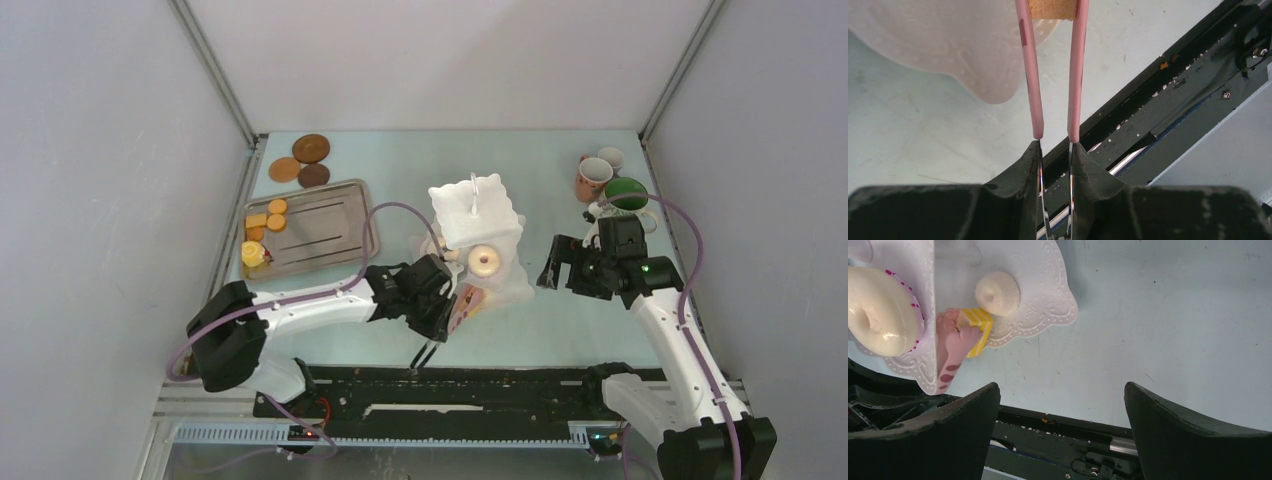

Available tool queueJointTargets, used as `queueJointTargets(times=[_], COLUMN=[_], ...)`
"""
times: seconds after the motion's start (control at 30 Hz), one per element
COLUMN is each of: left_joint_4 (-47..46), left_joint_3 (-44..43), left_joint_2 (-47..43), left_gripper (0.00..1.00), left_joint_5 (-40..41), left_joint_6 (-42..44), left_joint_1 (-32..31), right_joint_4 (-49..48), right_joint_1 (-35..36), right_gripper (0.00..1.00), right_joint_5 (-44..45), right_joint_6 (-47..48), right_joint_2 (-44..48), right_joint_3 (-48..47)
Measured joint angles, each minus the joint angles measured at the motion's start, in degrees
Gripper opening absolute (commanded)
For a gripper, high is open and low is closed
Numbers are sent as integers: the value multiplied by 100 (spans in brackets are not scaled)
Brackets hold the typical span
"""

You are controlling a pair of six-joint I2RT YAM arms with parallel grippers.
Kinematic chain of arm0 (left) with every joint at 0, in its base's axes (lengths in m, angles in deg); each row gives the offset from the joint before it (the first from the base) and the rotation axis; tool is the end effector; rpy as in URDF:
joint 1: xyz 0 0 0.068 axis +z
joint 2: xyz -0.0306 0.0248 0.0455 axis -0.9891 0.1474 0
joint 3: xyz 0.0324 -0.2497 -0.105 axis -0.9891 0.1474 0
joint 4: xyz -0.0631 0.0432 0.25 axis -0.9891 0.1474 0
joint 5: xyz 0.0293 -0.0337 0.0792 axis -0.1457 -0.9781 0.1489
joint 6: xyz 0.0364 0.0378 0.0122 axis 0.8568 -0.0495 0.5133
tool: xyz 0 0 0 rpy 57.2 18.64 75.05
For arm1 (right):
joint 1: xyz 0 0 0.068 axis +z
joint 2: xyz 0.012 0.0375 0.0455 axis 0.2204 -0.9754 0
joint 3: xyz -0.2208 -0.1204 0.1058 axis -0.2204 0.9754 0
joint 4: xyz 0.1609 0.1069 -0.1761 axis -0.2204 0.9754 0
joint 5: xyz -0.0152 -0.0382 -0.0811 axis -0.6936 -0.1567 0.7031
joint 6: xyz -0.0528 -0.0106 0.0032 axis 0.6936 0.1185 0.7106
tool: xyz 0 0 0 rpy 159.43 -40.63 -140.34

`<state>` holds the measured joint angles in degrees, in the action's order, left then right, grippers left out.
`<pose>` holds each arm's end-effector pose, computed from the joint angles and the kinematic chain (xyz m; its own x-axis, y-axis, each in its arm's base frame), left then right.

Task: Serve the afternoon tea
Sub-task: Place the desert on the desert table.

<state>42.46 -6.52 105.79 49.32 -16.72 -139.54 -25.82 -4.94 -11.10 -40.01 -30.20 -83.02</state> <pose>0.1434 -0.2409 0.2071 -0.8250 0.4296 -0.3672 0.5522 0.7511 -0.3619 0.1715 0.0317 0.2739 -0.8608 0.2165 -0.4606 0.0364 0.9289 0.3686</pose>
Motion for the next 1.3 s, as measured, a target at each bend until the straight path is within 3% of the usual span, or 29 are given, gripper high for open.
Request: queueJointTargets(times=[0.37, 0.8, 1.3], left_joint_4=[-2, 313, 538], left_joint_3=[-50, -105, -177], left_joint_2=[116, 114, -103], left_gripper=[23, 40, 41], left_joint_5=[645, 1054, 1226], left_joint_6=[-240, -227, -181], left_joint_1=[-153, -149, -127], right_joint_4=[-39, -42, -42], right_joint_1=[90, 98, 114], right_gripper=[97, 97, 97], right_joint_5=[-7, -7, -31], right_joint_6=[2, 0, 2], right_joint_2=[0, 0, 0], right_joint_3=[0, 2, 2])
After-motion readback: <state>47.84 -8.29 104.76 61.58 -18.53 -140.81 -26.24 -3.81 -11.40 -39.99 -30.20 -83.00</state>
